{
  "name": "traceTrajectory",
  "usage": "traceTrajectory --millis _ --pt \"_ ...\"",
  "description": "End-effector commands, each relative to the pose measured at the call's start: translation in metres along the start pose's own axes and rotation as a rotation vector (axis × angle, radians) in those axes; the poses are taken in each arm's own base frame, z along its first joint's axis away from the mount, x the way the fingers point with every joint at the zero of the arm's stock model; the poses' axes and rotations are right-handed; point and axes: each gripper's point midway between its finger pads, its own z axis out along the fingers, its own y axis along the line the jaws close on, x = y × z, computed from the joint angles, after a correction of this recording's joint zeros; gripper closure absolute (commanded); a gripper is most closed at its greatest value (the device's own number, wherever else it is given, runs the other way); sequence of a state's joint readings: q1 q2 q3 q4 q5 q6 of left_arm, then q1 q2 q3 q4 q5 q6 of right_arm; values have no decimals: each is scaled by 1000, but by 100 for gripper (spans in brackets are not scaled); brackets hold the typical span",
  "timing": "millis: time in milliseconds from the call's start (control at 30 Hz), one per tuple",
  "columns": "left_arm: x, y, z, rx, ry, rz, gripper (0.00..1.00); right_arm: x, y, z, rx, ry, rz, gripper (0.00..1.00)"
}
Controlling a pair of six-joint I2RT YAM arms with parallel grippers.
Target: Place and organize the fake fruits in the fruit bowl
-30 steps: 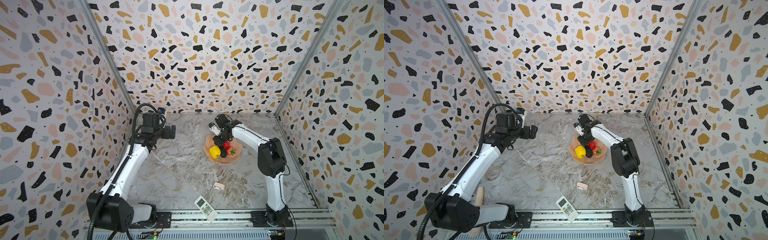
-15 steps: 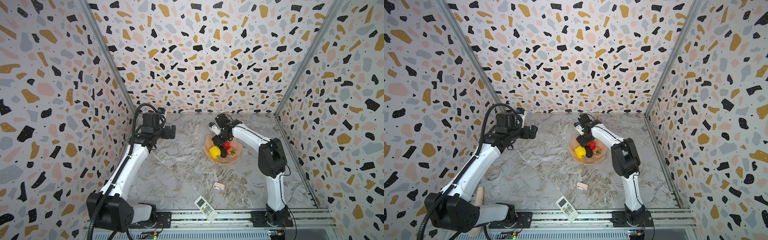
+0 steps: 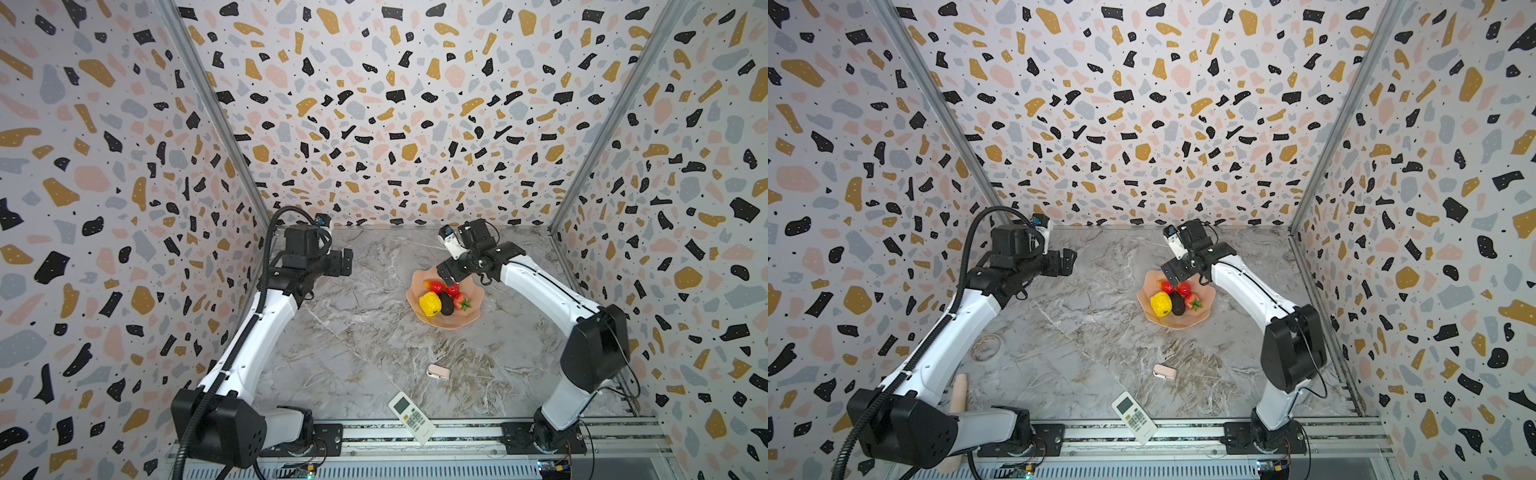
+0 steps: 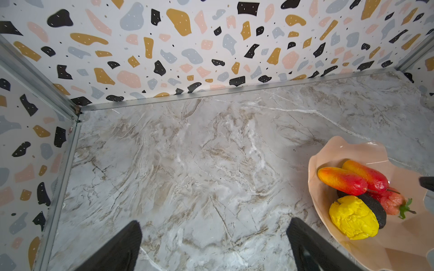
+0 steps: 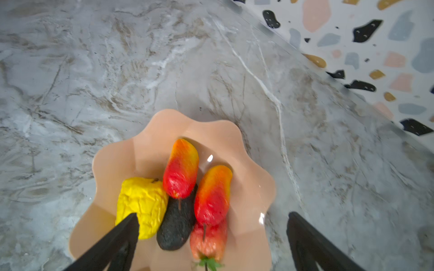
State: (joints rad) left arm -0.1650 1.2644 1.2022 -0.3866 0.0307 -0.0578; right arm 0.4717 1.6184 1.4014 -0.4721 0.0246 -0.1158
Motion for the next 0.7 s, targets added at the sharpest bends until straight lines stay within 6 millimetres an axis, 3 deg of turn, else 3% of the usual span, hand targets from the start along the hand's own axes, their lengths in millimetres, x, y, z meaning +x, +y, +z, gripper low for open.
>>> traceTrajectory --millis 0,133,200,267,367,433,567,667 --pt "-27 21 -19 -125 -192 -95 1 -24 -47 -57 162 -316 125 1" --pt "-8 56 -34 -312 -319 -211 0 14 -86 -119 371 -641 226 1" --pt "13 70 -39 -380 -366 -259 0 48 -94 -144 502 -773 243 1" --pt "33 78 -42 -422 -405 -283 0 84 -98 -155 600 -827 289 1" --pt "60 90 -45 -490 -453 -300 1 133 -105 -146 696 -775 371 1" --pt "78 98 -43 -545 -455 -291 0 152 -105 -135 712 -743 406 1" --pt "110 113 -34 -653 -426 -262 0 178 -110 -120 772 -707 452 1" --pt "124 116 -24 -680 -415 -217 0 184 -114 -105 803 -668 426 1"
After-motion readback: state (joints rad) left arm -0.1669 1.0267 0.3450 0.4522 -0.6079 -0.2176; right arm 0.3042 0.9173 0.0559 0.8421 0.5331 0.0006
